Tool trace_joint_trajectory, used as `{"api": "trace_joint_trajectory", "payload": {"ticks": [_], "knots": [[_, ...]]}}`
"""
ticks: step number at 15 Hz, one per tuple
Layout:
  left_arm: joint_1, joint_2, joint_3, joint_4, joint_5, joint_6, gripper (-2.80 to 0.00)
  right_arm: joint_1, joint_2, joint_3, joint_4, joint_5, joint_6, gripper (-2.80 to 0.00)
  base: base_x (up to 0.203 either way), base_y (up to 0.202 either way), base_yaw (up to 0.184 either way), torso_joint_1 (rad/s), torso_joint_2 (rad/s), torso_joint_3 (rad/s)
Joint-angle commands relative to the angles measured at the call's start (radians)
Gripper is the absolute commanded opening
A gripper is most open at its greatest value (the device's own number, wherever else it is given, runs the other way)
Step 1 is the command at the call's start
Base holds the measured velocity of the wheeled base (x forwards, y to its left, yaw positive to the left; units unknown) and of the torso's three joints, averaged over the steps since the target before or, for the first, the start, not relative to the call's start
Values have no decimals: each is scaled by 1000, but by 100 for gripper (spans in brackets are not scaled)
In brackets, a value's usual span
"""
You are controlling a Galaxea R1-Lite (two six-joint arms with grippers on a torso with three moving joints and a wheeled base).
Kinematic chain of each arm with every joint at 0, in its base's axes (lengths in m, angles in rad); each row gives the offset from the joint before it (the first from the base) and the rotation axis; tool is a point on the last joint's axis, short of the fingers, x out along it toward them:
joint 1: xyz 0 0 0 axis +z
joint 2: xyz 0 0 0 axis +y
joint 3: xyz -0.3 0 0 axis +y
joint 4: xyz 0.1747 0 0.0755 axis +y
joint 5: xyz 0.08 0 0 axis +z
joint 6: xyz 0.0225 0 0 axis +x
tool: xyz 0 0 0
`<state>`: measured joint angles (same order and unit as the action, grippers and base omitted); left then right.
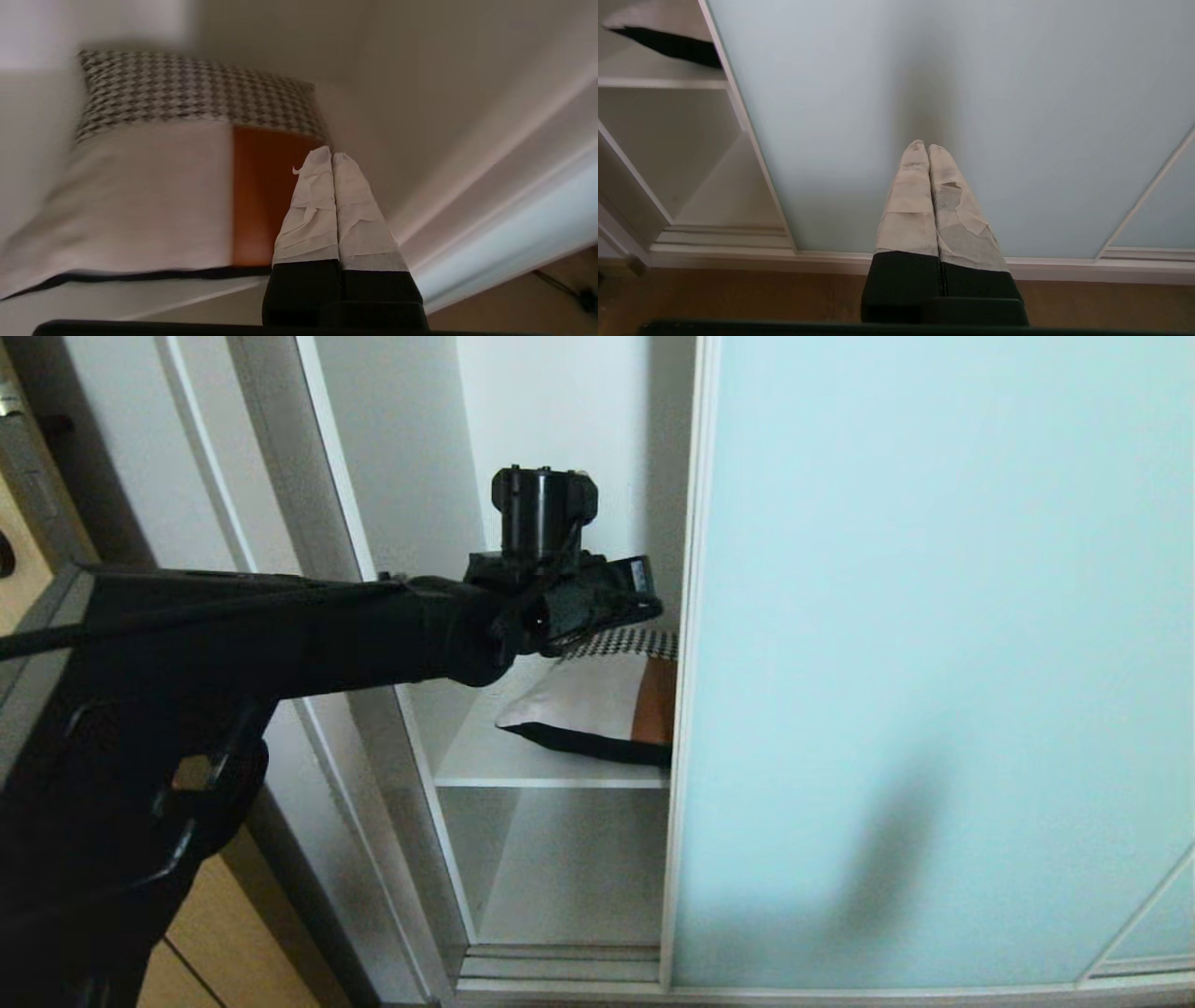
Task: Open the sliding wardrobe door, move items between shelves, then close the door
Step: Close the door
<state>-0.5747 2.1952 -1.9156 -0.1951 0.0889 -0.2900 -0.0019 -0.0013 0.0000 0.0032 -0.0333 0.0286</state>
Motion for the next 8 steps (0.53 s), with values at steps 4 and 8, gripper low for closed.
{"api": "trace_joint_trajectory", "payload": {"ticks": [4, 8], "knots": [[36, -162, 121, -11, -12, -5, -280, 0, 1, 2, 0, 0, 1, -280, 0, 0, 0, 0, 0, 0], [12, -384, 261, -12, -65, -9, -280, -1, 1, 1, 0, 0, 1, -280, 0, 0, 0, 0, 0, 0]]}}
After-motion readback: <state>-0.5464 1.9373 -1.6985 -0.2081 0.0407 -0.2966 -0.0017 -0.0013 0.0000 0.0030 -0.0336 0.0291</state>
